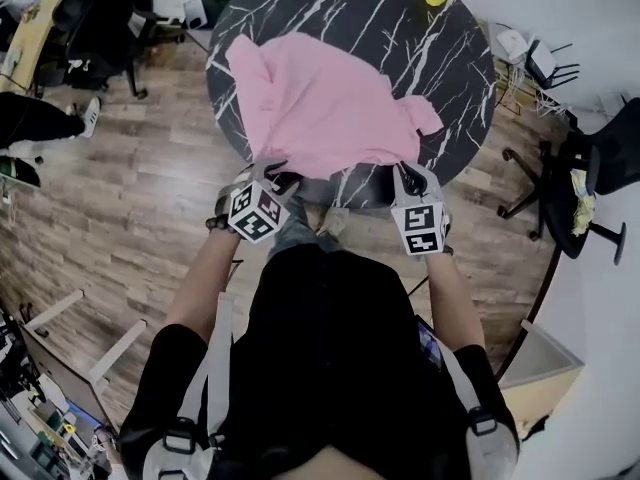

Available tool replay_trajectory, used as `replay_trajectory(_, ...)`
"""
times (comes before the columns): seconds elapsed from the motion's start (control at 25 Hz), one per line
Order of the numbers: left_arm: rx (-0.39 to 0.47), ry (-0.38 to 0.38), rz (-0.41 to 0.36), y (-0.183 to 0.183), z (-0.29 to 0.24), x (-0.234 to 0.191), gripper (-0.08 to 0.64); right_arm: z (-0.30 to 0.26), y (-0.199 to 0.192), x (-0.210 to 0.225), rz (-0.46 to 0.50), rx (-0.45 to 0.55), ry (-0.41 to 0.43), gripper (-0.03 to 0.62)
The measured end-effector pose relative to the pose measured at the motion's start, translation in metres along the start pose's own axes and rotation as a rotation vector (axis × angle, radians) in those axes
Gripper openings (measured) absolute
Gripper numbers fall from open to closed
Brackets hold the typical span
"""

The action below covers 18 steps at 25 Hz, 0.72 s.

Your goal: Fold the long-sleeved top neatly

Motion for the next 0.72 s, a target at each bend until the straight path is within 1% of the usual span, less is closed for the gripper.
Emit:
replay_trajectory(0.12,-0.025,-0.035,-0.093,0.008,-0.014,0.004,0.193,0.003,-0.003,0.000,-0.010,-0.001,-0.010,0.027)
replay_trajectory(0.28,-0.085,-0.076,-0.219,0.011,-0.032,0.011,0.187,0.008,-0.009,-0.002,-0.031,-0.008,-0.024,0.027)
replay_trajectory(0.36,-0.111,-0.087,-0.258,0.010,-0.039,0.012,0.172,0.009,-0.011,-0.003,-0.040,-0.010,-0.029,0.026)
replay_trajectory(0.56,-0.135,-0.136,-0.261,0.011,-0.048,0.009,0.164,0.009,-0.016,-0.006,-0.048,-0.031,-0.029,0.026)
replay_trajectory(0.72,-0.132,-0.203,-0.199,0.008,-0.052,0.003,0.155,0.007,-0.017,-0.007,-0.038,-0.036,-0.027,0.026)
Point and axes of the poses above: the fingertips, and each gripper's own axes: z backward along the fingers, x to its right, y out of its top, the point moved 8 cm from there along z, backward along the fingers, and after that the axes turned 5 degrees about y, right-handed, at the moved point
